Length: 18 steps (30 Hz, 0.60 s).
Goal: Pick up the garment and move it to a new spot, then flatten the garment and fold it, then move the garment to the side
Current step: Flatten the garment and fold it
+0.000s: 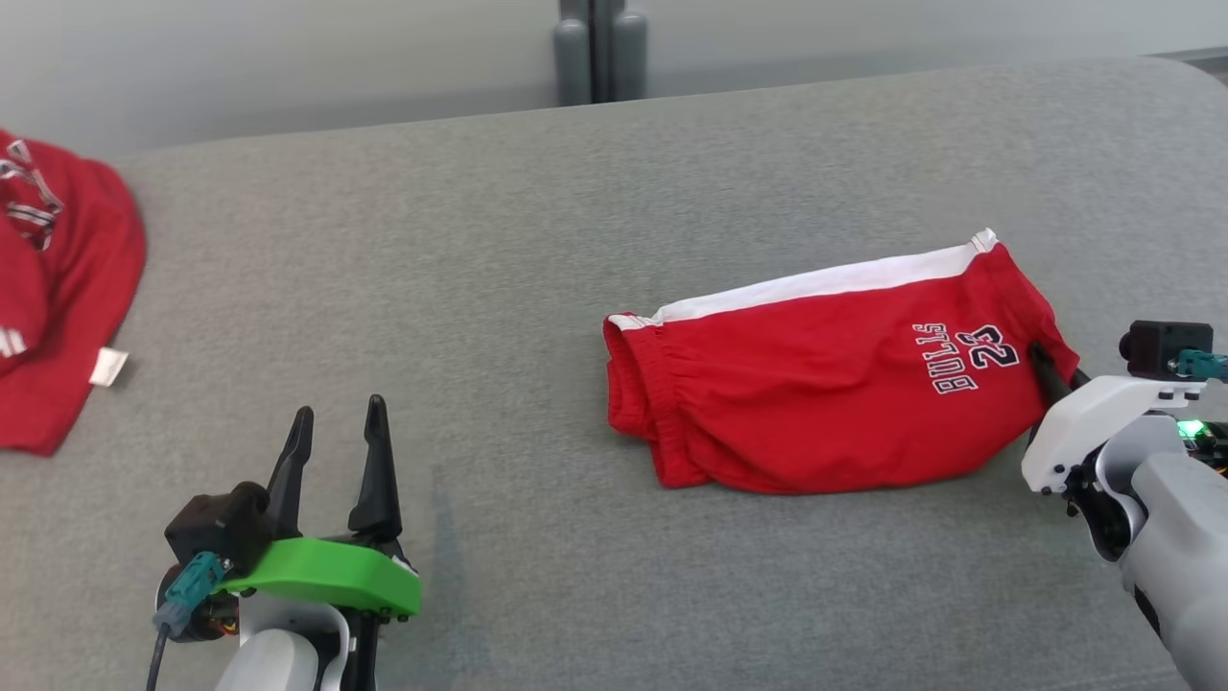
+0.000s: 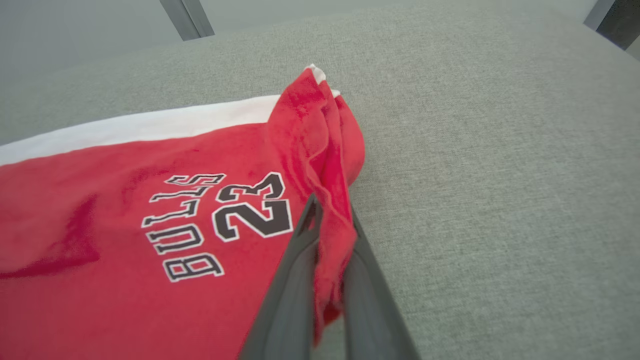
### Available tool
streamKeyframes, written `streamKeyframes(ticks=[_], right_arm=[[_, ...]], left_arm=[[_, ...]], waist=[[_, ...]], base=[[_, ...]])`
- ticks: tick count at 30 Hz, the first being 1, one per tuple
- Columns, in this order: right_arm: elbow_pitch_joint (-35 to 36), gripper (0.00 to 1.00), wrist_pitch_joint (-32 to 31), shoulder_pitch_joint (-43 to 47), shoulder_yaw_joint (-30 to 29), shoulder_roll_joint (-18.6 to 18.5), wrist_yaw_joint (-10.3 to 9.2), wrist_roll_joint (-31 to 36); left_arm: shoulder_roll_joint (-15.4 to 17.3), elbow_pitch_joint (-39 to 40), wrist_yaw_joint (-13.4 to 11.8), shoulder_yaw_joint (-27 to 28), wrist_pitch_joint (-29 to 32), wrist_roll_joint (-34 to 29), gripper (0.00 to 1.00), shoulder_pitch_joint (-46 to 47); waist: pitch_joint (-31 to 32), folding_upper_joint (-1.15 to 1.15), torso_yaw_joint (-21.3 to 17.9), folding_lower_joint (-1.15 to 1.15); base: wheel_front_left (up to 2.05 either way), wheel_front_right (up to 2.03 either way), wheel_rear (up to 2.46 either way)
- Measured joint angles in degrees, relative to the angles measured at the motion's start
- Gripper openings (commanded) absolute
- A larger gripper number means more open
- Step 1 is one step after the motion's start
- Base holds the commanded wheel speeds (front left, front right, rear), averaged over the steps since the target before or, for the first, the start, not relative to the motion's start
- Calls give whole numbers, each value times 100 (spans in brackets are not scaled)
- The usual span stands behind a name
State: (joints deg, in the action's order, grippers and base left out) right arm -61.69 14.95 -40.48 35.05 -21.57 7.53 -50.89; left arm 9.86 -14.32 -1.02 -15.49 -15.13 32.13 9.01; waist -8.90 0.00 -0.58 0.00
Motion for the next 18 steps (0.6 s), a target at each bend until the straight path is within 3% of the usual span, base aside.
streamKeyframes(ticks=[6, 10, 18], right_arm=[[347, 0, 4, 277, -710, 4, 0, 508], [619, 0, 5, 341, -1139, 70, 0, 957], [1237, 0, 5, 257, -1255, 751, 0, 1794]], left_arm=[[-44, -97, 43, 42, 0, -63, 100, -8], [-112, -165, 81, 41, 0, -89, 100, -11], [-243, -263, 158, 108, 0, -93, 100, -81]], waist=[[71, 0, -336, 0], [130, 0, -355, 0], [267, 0, -85, 0]], base=[[0, 0, 0], [0, 0, 0], [0, 0, 0]])
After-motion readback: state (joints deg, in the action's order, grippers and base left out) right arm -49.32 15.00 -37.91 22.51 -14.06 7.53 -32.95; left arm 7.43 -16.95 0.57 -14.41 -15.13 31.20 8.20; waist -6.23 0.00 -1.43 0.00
